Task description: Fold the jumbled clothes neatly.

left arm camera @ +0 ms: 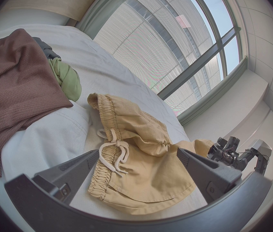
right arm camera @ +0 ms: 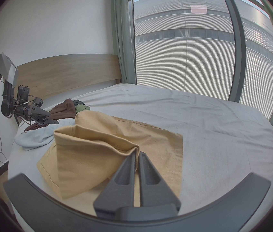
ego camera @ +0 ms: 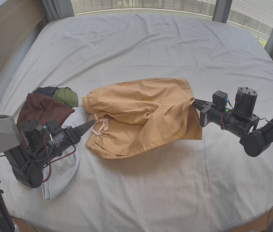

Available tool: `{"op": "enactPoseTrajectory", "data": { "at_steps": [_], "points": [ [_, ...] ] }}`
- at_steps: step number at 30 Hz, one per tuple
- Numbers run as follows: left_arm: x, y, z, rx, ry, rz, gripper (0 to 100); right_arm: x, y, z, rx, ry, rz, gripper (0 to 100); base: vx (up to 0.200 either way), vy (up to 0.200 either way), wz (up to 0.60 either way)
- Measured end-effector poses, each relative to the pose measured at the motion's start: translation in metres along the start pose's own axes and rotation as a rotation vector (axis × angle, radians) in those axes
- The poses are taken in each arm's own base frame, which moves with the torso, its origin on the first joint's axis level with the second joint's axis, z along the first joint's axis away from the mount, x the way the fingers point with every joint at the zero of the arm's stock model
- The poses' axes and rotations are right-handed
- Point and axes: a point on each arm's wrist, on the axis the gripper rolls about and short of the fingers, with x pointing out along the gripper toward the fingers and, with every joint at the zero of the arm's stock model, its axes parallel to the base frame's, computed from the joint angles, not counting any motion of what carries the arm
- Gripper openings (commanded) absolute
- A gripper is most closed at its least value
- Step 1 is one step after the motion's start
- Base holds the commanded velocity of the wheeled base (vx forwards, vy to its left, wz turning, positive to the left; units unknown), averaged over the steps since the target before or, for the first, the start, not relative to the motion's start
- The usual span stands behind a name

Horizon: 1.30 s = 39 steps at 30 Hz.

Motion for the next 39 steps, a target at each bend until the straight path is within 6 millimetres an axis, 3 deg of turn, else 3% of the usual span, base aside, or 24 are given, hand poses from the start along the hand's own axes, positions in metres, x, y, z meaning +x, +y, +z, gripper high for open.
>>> {"op": "enactPoseTrajectory", "data": {
  "at_steps": [16, 25, 39],
  "points": [
    [0.000, 0.000, -0.002, -0.003, 0.008, 0.000, 100, -0.008, 0.000, -0.016, -0.021, -0.008, 0.076, 0, 0.000, 0.000, 0.00],
    [0.000, 0.000, -0.003, -0.003, 0.010, 0.000, 100, -0.019, 0.013, -0.036, -0.003, 0.031, 0.148, 0, 0.000, 0.000, 0.00],
    [0.000, -0.001, -0.003, -0.004, 0.011, 0.000, 100, -0.030, 0.046, -0.050, 0.022, 0.102, 0.245, 0, 0.000, 0.000, 0.00]
  ]
}}
